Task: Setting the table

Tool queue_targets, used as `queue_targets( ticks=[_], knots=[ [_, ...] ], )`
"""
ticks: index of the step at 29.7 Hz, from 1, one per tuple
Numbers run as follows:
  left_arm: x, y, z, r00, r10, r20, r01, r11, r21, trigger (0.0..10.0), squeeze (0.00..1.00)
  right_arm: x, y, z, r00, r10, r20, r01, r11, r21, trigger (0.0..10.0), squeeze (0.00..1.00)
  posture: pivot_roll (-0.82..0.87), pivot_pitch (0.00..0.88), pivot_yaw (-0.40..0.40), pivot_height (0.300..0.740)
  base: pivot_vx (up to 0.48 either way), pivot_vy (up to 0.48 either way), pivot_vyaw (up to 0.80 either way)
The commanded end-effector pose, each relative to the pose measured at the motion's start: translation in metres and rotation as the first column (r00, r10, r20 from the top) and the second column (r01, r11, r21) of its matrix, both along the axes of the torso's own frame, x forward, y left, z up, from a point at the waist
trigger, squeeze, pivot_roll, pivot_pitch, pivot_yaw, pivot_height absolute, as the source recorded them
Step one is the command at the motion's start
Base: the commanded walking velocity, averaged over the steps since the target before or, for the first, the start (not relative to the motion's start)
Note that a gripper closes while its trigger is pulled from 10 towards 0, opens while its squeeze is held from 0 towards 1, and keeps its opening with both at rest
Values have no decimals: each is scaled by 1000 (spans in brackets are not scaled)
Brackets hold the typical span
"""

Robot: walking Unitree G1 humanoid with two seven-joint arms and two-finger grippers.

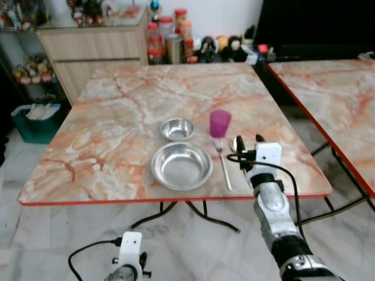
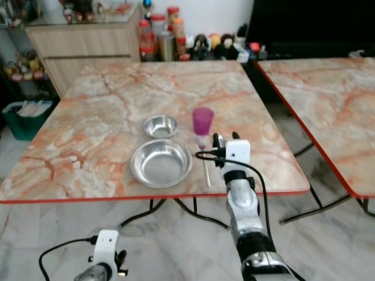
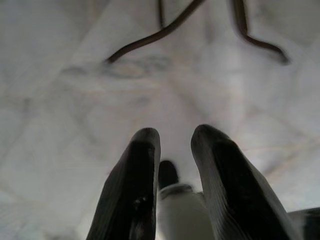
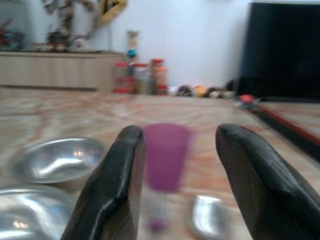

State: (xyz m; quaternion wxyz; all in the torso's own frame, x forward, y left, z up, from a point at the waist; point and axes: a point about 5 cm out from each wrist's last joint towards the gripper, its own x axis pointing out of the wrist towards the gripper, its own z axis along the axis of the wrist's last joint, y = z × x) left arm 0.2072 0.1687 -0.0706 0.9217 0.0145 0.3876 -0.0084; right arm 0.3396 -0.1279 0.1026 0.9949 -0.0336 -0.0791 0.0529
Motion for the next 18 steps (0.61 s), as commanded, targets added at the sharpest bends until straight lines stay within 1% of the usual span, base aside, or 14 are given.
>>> queue_targets(
  ticks=[1,7,18],
  knots=[
    [0,-1,0,1000,12,-4,-12,1000,-7,10000,0,1,-6,2,1000,-11,5,11,1000,-11,10000,0,-10,0,-4,740,360,0,0],
    [1,-1,0,1000,14,-2,-14,1000,-6,10000,0,0,-7,2,1000,-10,5,10,1000,-13,10000,0,-12,0,-5,740,347,0,0],
    [0,2,0,1000,16,-2,-16,1000,9,10000,0,-2,-8,-2,1000,-16,-14,16,1000,-13,10000,0,-12,0,-2,740,0,0,0]
  ],
)
